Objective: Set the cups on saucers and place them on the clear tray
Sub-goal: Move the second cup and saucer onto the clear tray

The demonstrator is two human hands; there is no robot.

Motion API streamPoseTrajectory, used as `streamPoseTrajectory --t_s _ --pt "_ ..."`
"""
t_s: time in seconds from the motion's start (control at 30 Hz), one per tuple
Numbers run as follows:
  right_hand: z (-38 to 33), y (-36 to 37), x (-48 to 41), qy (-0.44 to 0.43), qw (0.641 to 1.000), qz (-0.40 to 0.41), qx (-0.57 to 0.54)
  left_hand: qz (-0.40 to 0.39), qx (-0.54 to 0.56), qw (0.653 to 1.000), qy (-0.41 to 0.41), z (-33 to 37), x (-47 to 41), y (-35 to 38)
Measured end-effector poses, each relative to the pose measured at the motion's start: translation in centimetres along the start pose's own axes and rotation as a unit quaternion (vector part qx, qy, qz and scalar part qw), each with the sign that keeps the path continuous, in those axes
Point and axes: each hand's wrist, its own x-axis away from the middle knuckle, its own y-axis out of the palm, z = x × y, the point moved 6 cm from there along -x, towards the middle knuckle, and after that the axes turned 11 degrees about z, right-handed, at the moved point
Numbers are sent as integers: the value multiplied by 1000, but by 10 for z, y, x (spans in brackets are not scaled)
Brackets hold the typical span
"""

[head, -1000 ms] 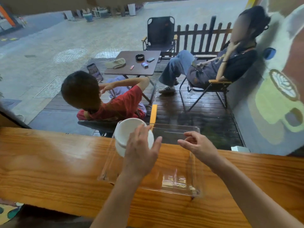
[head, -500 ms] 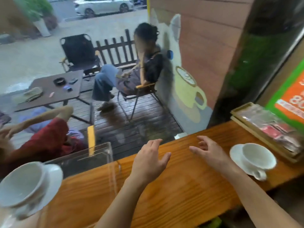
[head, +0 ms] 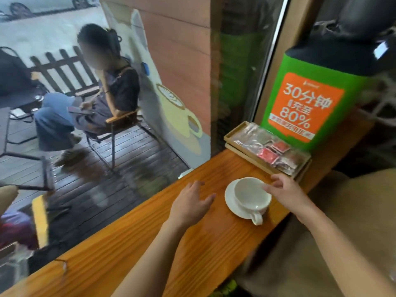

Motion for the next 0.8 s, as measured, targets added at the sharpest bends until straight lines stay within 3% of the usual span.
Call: streamPoseTrajectory --t_s 0.13,0.27,0.4,0.53,0.63,0.8 --pt "28 -4 -21 56 998 6 -17 -44 14 998 -34 12 -18 44" --pt "35 13 -34 56 998 10 0 -62 23 996 -59 17 -28 83" --pt "58 34 -29 142 988 -25 -47 -93 83 983 -137 10 -30 111" --pt "66 43 -23 177 977 -52 -104 -146 276 906 -284 -2 -22 125" --pt "69 49 -17 213 956 -88 -179 -179 359 843 -359 -5 -15 130" --pt "67 59 -8 214 952 -133 -174 -203 408 799 -392 -10 2 128"
